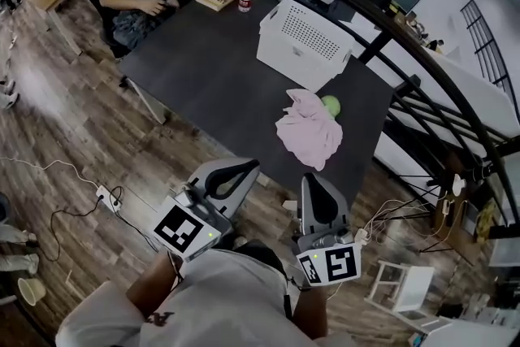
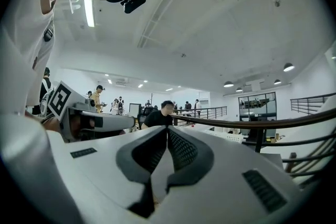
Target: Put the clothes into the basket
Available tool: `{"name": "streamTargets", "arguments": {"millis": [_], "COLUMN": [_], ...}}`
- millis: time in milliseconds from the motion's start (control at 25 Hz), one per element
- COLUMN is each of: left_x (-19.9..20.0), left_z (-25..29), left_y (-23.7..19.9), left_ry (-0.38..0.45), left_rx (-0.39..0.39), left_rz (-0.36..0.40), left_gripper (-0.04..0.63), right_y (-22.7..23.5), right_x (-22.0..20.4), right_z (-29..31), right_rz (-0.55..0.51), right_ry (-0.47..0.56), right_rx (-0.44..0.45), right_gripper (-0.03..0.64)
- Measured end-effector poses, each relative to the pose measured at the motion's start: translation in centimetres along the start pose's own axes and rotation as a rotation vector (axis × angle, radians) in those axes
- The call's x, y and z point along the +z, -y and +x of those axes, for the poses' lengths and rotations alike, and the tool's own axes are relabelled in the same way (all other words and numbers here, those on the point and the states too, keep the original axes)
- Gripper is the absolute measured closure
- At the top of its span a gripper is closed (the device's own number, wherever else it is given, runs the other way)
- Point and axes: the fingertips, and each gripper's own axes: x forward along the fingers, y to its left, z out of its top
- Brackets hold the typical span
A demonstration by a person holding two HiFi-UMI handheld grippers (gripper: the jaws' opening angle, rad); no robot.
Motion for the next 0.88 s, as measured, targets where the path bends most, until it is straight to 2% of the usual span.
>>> {"name": "streamTargets", "arguments": {"millis": [400,720,880], "left_x": [-0.8,-1.4,-1.4], "left_z": [3.5,7.0,8.8], "left_y": [-0.9,-2.4,-2.3], "left_ry": [-0.028,-0.027,-0.020], "left_rx": [-0.010,0.072,0.088], "left_rz": [-0.009,-0.001,0.000], "left_gripper": [0.592,0.592,0.592], "right_y": [2.8,6.1,7.9], "right_x": [-1.4,-2.1,-2.3], "right_z": [1.7,3.7,4.3], "right_rz": [0.018,0.004,0.007], "right_ry": [-0.029,-0.026,-0.018], "right_rx": [0.015,0.090,0.125], "right_gripper": [0.597,0.597,0.597]}}
